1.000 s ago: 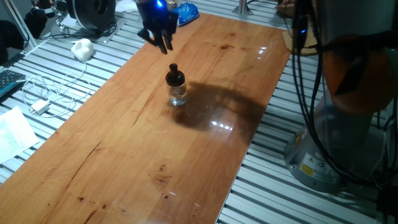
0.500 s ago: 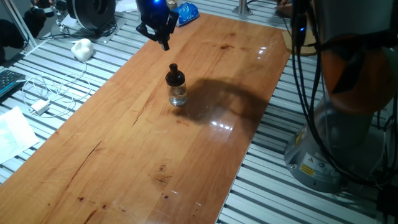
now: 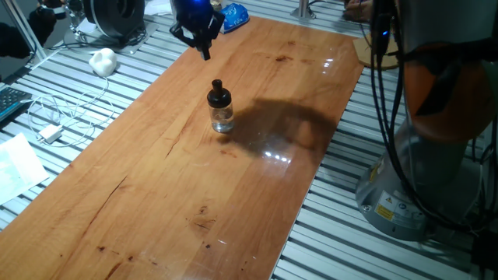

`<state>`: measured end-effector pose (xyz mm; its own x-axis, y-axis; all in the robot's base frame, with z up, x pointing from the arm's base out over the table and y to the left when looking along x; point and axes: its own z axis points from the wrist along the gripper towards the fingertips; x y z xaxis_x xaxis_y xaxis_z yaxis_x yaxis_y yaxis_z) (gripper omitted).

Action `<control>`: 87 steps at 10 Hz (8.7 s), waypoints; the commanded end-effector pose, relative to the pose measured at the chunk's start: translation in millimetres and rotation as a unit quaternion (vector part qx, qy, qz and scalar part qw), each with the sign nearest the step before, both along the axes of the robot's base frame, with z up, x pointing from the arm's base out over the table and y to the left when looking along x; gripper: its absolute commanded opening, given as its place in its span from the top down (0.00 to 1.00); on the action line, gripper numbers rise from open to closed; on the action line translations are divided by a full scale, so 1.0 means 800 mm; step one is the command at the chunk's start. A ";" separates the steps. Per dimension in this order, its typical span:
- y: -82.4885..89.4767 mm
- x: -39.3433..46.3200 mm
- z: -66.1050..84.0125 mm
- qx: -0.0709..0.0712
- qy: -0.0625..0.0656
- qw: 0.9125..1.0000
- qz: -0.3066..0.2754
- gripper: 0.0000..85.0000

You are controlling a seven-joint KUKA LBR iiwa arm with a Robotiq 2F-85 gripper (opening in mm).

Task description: Unscrew the lid from the jar

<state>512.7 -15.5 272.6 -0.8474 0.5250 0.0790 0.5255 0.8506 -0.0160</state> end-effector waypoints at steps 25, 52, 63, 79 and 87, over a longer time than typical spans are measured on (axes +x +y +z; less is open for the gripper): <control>0.012 0.016 0.000 -0.047 -0.024 0.970 0.238 0.20; -0.032 -0.011 -0.098 -0.052 -0.014 0.931 -0.361 0.00; -0.045 -0.013 -0.134 -0.005 -0.004 0.905 -0.425 0.00; -0.032 -0.006 -0.173 -0.008 -0.014 0.933 -0.360 0.00; -0.029 -0.007 -0.192 -0.012 -0.022 0.932 -0.362 0.00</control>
